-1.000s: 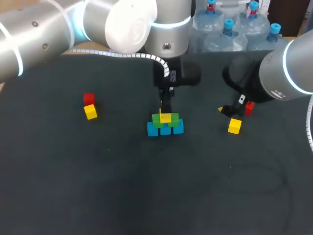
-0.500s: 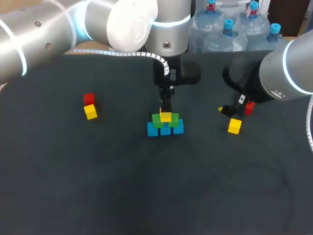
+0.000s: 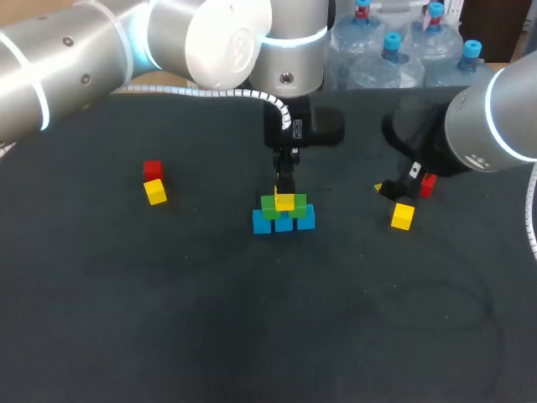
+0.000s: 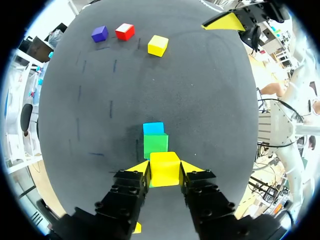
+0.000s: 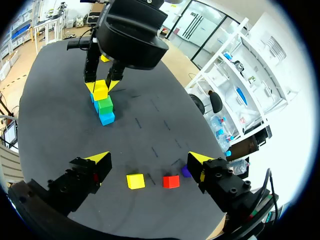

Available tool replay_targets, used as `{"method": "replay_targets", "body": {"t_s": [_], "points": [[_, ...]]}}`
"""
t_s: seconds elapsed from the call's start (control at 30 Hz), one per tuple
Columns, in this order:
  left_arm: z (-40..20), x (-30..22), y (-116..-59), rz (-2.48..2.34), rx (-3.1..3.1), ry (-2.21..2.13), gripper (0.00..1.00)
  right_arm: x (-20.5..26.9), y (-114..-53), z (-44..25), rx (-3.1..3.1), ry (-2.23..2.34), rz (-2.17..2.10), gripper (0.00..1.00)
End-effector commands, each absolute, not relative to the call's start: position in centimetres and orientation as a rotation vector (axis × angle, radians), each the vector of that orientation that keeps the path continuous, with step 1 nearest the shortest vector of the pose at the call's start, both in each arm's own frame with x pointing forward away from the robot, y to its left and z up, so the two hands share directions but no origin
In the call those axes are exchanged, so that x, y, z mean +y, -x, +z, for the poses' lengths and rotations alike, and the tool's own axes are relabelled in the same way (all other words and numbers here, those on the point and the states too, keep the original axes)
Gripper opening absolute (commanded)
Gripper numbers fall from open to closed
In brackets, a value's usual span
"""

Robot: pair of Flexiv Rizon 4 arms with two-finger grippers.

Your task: Place the blue cubes, place green cubes on the blue cubes, place the yellow cubes on the green cubes, then place the red cubes on the yellow cubes, and place purple cube on the red cubes.

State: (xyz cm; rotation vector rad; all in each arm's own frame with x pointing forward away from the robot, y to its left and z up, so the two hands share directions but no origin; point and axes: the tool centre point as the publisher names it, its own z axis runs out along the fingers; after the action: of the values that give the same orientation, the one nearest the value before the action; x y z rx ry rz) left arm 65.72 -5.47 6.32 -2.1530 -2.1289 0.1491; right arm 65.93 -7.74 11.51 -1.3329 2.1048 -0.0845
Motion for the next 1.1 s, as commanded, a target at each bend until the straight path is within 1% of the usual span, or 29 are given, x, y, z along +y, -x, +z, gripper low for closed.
{"method": "replay_targets", "body": {"t_s": [0.03,1.1], "points": [[6.26,-5.58,-66.16,0.155,-2.12,2.147,0.0,-7.75,-65.79,11.27,2.097,1.324,-0.09,1.0],[6.27,-5.56,-66.36,0.138,-2.112,2.156,0.0,-7.75,-65.79,11.27,2.097,1.324,-0.09,1.0]]}}
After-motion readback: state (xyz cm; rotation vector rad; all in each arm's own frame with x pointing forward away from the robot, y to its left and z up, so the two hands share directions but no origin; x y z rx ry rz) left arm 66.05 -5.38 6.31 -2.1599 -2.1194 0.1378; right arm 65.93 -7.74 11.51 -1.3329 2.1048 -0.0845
